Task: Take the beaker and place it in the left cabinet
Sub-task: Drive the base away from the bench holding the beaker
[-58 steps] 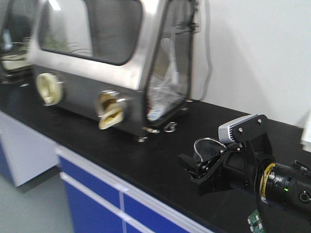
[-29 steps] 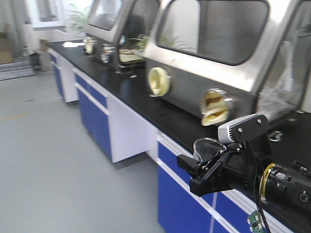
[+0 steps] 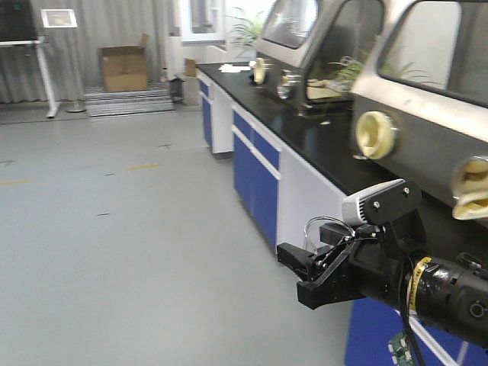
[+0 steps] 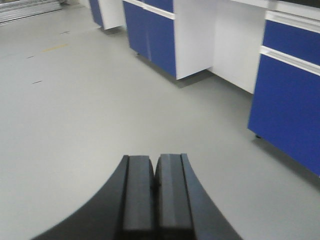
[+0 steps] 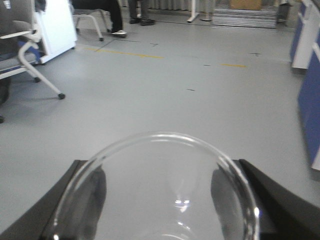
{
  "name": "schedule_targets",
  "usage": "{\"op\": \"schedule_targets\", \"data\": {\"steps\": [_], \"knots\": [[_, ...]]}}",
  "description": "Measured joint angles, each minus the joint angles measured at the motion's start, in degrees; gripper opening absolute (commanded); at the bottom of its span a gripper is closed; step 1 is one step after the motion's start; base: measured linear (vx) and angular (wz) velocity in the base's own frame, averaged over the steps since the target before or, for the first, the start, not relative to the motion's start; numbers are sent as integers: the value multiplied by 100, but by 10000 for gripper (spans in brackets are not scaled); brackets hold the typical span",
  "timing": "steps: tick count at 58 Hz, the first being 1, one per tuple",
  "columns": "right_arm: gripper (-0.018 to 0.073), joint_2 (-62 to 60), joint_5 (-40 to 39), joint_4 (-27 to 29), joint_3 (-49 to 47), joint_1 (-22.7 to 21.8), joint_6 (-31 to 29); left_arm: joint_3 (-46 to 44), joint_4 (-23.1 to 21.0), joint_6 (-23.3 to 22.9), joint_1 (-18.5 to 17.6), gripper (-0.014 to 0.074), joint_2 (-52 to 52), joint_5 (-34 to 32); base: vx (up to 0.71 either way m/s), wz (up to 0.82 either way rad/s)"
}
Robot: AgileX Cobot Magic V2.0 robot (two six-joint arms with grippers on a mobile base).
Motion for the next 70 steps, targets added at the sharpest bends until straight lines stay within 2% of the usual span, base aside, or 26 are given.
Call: {"op": "schedule_targets", "data": {"steps": [36, 70], "knots": [[37, 0, 0, 0, 0, 0, 0, 0, 0, 0, 0, -6, 0, 0, 17, 33], [37, 0, 0, 0, 0, 0, 0, 0, 0, 0, 0, -6, 0, 0, 41, 2]]}}
